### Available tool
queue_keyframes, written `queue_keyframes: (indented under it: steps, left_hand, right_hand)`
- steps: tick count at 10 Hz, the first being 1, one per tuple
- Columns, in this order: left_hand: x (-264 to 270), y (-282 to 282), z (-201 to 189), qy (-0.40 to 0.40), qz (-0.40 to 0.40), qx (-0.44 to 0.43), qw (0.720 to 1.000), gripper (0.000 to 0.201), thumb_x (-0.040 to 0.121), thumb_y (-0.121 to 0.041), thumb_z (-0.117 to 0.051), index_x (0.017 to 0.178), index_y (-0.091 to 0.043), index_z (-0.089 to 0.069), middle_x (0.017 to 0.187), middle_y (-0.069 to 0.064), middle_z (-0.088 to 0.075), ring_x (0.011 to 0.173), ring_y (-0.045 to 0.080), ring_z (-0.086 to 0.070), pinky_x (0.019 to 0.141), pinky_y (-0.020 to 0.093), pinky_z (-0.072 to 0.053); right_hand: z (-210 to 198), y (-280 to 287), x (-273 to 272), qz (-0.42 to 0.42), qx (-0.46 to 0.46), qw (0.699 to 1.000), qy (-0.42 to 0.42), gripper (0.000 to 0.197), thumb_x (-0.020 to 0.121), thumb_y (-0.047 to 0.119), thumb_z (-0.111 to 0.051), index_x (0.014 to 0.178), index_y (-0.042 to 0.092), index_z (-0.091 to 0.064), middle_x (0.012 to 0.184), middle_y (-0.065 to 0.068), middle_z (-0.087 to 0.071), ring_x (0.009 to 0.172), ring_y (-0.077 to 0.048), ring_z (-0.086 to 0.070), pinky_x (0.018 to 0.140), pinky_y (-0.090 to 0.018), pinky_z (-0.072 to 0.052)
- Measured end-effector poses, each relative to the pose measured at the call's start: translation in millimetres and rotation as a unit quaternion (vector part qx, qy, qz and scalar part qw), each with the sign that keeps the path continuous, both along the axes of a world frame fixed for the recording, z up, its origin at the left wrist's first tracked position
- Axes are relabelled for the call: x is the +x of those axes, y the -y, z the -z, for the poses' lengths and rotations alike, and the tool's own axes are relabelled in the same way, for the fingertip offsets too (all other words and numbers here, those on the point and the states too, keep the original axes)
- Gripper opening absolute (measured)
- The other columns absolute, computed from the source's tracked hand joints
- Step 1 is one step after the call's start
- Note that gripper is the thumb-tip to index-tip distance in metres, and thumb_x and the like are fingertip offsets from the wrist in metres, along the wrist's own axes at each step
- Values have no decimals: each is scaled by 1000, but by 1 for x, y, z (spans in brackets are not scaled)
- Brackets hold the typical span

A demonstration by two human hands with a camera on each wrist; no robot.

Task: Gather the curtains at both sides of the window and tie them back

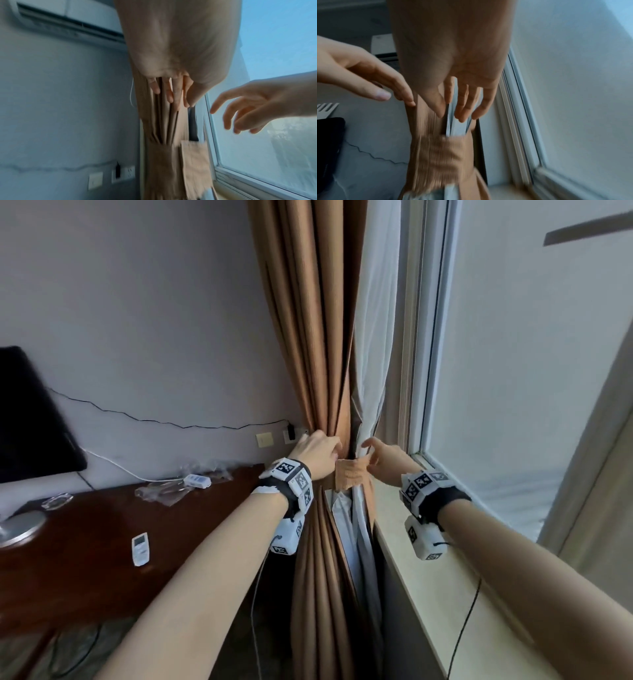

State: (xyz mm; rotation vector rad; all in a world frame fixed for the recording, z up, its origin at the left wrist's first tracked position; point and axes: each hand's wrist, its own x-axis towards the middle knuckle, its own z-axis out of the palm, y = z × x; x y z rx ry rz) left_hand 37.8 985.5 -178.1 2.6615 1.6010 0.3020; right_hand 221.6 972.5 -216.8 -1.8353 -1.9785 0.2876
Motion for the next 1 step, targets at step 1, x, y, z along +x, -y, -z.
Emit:
queue_keyframes:
  steps: [1]
  left_hand:
    - [-16, 12, -35, -16, -12, 39, 999, 33, 93, -18, -44, 125, -19, -51, 130, 12, -46, 118, 37, -42, 95, 44, -37]
  right_hand:
    - [-36, 15, 2, 9, 39, 998, 54, 50, 87, 7, -56, 133, 19, -41, 114, -6, -58, 100, -23, -58, 80, -30, -47]
